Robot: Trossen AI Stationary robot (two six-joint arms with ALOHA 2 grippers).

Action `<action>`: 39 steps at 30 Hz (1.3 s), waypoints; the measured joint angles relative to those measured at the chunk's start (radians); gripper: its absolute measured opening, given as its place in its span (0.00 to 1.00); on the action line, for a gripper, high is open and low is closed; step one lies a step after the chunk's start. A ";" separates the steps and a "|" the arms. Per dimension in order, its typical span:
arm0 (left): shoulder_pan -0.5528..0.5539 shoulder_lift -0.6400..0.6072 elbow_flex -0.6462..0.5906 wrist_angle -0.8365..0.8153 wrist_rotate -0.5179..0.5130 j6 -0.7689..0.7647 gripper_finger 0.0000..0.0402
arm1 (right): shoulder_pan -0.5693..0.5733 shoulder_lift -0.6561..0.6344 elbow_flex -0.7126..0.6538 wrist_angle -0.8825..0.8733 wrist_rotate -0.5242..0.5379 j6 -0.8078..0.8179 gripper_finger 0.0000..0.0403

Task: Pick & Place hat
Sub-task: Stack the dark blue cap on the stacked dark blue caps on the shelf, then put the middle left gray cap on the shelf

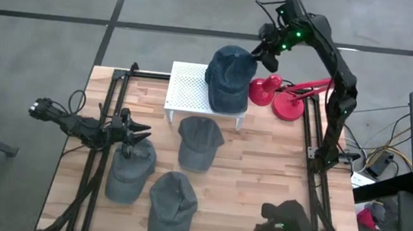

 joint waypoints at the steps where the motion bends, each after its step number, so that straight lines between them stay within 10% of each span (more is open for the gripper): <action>1: 0.000 0.000 0.000 0.000 0.000 0.000 0.30 | 0.000 0.005 -0.004 0.005 0.000 0.000 0.30; 29: -0.001 0.000 -0.001 0.009 0.000 -0.007 0.30 | 0.004 -0.105 -0.027 -0.029 -0.009 0.024 0.18; 39: -0.001 0.000 -0.001 0.008 0.001 -0.181 0.30 | 0.010 -0.202 -0.038 -0.121 -0.346 0.027 0.17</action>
